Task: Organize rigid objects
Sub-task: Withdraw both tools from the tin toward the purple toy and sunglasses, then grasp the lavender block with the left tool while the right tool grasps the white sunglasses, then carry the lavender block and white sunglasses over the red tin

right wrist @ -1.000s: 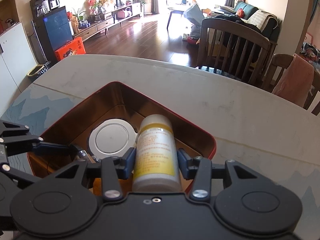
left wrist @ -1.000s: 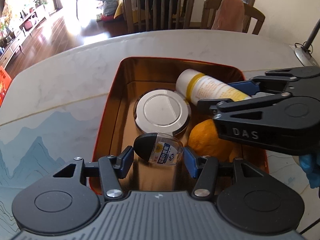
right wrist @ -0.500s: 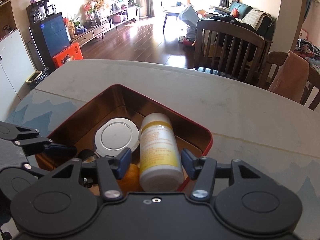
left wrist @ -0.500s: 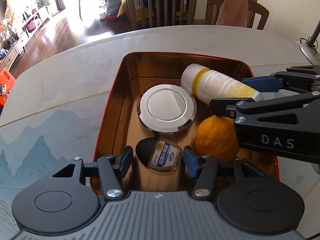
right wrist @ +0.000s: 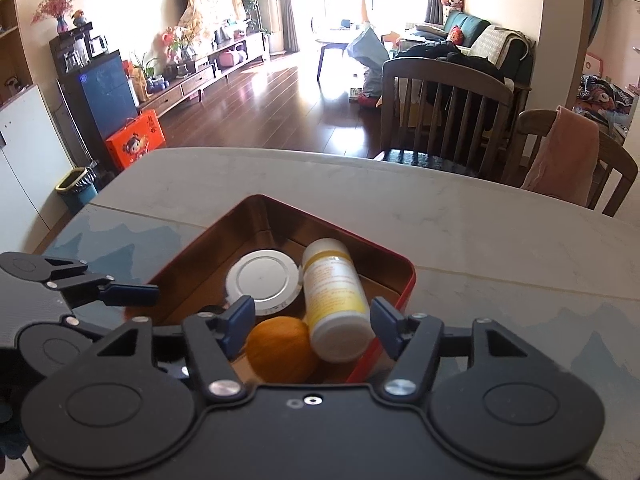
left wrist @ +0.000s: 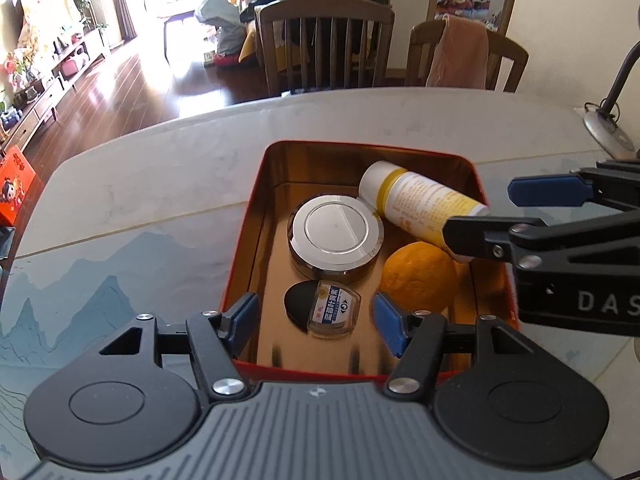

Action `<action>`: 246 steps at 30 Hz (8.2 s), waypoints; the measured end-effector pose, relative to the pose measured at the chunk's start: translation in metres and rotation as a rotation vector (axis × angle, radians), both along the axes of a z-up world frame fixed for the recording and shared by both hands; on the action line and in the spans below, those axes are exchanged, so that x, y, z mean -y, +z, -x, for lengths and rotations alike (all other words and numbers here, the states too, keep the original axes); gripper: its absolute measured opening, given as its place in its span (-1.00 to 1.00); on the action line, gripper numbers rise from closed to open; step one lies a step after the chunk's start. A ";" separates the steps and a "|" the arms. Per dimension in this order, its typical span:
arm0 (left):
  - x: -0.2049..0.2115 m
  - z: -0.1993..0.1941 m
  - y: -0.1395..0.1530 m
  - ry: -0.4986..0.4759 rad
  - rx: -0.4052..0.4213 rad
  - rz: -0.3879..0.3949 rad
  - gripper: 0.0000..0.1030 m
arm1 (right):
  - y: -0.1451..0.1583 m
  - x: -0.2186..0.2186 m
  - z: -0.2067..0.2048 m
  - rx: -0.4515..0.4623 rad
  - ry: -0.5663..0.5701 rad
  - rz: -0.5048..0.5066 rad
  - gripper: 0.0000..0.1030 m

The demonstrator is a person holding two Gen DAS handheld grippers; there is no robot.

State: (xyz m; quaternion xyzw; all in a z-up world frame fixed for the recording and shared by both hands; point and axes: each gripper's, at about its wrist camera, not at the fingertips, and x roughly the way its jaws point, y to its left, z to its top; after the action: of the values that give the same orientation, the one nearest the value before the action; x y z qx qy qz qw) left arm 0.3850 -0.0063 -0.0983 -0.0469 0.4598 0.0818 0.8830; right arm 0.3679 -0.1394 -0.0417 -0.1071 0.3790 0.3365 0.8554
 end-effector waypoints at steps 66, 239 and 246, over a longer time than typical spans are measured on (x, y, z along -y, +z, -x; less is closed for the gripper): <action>-0.011 0.217 -0.015 0.055 0.103 0.022 0.62 | -0.054 0.082 0.189 0.030 -0.128 0.073 1.00; -0.010 0.023 0.016 0.044 0.113 0.033 -0.24 | 0.007 -0.012 -0.016 -0.026 0.024 -0.069 -0.57; -0.009 0.002 -0.003 0.049 0.073 0.029 -0.24 | -0.016 -0.039 -0.033 -0.070 0.087 -0.038 -0.56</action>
State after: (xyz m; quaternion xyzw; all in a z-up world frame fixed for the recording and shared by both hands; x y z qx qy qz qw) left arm 0.3833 0.0029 -0.1017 -0.0741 0.4273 0.0949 0.8961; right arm 0.4007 -0.1004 -0.0573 -0.0952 0.3971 0.3840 0.8281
